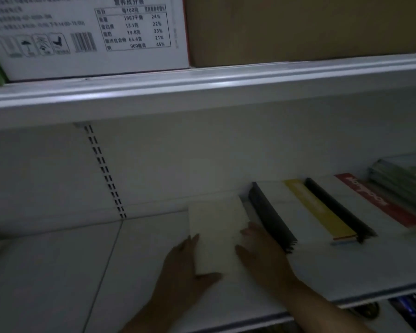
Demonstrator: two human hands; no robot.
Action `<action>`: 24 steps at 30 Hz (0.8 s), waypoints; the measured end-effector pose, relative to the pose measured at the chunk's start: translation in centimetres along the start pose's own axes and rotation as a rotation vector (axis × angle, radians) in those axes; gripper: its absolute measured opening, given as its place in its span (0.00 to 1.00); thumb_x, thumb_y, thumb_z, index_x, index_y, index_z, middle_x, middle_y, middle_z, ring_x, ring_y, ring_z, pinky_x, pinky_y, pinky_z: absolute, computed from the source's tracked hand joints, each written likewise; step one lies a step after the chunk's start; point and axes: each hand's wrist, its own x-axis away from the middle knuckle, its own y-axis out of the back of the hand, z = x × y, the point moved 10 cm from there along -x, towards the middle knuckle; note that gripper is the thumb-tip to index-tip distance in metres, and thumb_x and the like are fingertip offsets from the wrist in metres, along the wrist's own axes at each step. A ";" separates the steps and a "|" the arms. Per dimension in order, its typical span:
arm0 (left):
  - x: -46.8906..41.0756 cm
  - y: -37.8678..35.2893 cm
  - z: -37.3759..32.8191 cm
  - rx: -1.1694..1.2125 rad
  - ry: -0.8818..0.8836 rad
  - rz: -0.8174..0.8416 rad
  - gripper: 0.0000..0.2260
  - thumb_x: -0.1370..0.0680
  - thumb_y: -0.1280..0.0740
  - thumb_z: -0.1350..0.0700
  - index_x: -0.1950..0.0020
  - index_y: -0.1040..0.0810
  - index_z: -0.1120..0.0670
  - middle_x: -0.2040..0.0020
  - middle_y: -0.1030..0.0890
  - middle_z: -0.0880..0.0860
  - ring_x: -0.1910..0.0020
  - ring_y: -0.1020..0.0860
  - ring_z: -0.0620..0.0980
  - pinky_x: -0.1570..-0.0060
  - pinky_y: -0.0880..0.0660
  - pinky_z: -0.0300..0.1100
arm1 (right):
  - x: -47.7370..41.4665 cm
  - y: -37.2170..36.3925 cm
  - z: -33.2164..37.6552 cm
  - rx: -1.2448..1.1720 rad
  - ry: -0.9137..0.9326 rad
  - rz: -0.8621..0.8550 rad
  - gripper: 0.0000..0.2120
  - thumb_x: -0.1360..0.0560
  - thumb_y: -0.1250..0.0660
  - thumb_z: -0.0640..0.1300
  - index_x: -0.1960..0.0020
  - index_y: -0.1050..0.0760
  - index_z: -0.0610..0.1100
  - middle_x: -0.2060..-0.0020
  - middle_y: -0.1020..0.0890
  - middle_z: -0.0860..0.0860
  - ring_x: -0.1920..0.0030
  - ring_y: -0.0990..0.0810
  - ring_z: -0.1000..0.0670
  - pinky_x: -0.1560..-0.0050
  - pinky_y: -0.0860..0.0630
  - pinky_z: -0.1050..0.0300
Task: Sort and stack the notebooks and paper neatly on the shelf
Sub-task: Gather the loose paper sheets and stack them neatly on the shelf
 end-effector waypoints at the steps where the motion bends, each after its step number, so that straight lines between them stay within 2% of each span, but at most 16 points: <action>1: 0.0 0.0 -0.1 -0.009 0.004 0.011 0.64 0.55 0.50 0.17 0.23 0.45 0.47 0.24 0.39 0.48 0.27 0.39 0.47 0.29 0.45 0.36 | 0.0 0.1 0.1 0.004 0.016 -0.009 0.20 0.21 0.39 0.50 0.31 0.33 0.46 0.26 0.39 0.52 0.26 0.43 0.58 0.34 0.51 0.73; 3: 0.0 0.0 -0.1 0.011 0.021 0.028 0.62 0.53 0.47 0.19 0.23 0.45 0.48 0.25 0.39 0.48 0.27 0.39 0.46 0.30 0.44 0.36 | 0.0 -0.2 -0.1 0.016 0.020 0.005 0.23 0.22 0.40 0.56 0.29 0.35 0.49 0.25 0.42 0.54 0.25 0.45 0.58 0.31 0.50 0.70; 5: 0.1 0.1 0.0 0.042 0.026 0.022 0.56 0.47 0.43 0.24 0.23 0.45 0.48 0.25 0.38 0.48 0.27 0.38 0.46 0.30 0.43 0.36 | 0.2 -0.9 0.1 0.068 0.024 0.055 0.31 0.27 0.44 0.65 0.28 0.38 0.52 0.24 0.46 0.53 0.24 0.48 0.56 0.28 0.50 0.65; 7: 0.2 -0.3 -0.1 0.032 0.014 0.037 0.57 0.45 0.41 0.22 0.23 0.47 0.49 0.24 0.40 0.48 0.27 0.39 0.46 0.30 0.42 0.37 | 0.4 -1.6 0.4 0.094 0.015 0.130 0.40 0.33 0.44 0.74 0.27 0.41 0.55 0.23 0.50 0.52 0.24 0.51 0.53 0.27 0.49 0.59; 9: 0.3 -0.4 -0.1 -0.007 0.012 0.040 0.63 0.50 0.51 0.16 0.22 0.47 0.50 0.23 0.41 0.48 0.26 0.40 0.46 0.28 0.43 0.38 | 0.6 -1.9 0.5 0.106 0.019 0.181 0.55 0.45 0.52 0.84 0.25 0.45 0.55 0.23 0.54 0.51 0.23 0.55 0.51 0.26 0.50 0.54; 11: 0.3 -0.4 0.0 -0.043 0.010 0.038 0.64 0.50 0.58 0.15 0.22 0.49 0.51 0.23 0.42 0.48 0.26 0.41 0.47 0.28 0.42 0.41 | 0.7 -2.3 0.3 0.126 0.036 0.228 0.64 0.54 0.59 0.85 0.24 0.50 0.55 0.23 0.58 0.51 0.23 0.59 0.49 0.25 0.52 0.50; 14: 0.3 -0.7 -0.3 -0.083 -0.007 0.061 0.64 0.50 0.58 0.16 0.22 0.51 0.52 0.22 0.44 0.50 0.25 0.42 0.47 0.27 0.44 0.40 | 0.7 -2.7 0.2 0.147 0.066 0.256 0.67 0.57 0.61 0.86 0.23 0.52 0.55 0.23 0.60 0.50 0.24 0.61 0.48 0.25 0.54 0.49; 18: 0.4 -0.4 -0.7 -0.080 -0.008 0.071 0.56 0.43 0.52 0.23 0.22 0.53 0.52 0.22 0.46 0.49 0.25 0.44 0.47 0.27 0.47 0.38 | 0.6 -2.5 -0.3 0.067 0.048 0.219 0.66 0.57 0.57 0.86 0.25 0.45 0.56 0.23 0.55 0.54 0.24 0.58 0.51 0.26 0.54 0.55; 21: 0.6 -0.4 -0.5 -0.071 0.030 0.087 0.63 0.50 0.54 0.17 0.21 0.53 0.51 0.22 0.47 0.48 0.24 0.45 0.47 0.26 0.47 0.39 | 0.6 -2.1 -0.4 -0.003 0.035 0.184 0.65 0.59 0.55 0.86 0.27 0.40 0.57 0.24 0.51 0.58 0.24 0.56 0.53 0.26 0.53 0.58; 24: 0.5 -0.9 -0.3 -0.071 0.041 0.117 0.60 0.47 0.53 0.18 0.21 0.55 0.51 0.22 0.49 0.48 0.24 0.46 0.48 0.26 0.46 0.41 | 0.7 -1.9 -0.2 0.013 0.036 0.166 0.67 0.60 0.57 0.87 0.27 0.39 0.56 0.24 0.51 0.58 0.24 0.55 0.54 0.26 0.53 0.58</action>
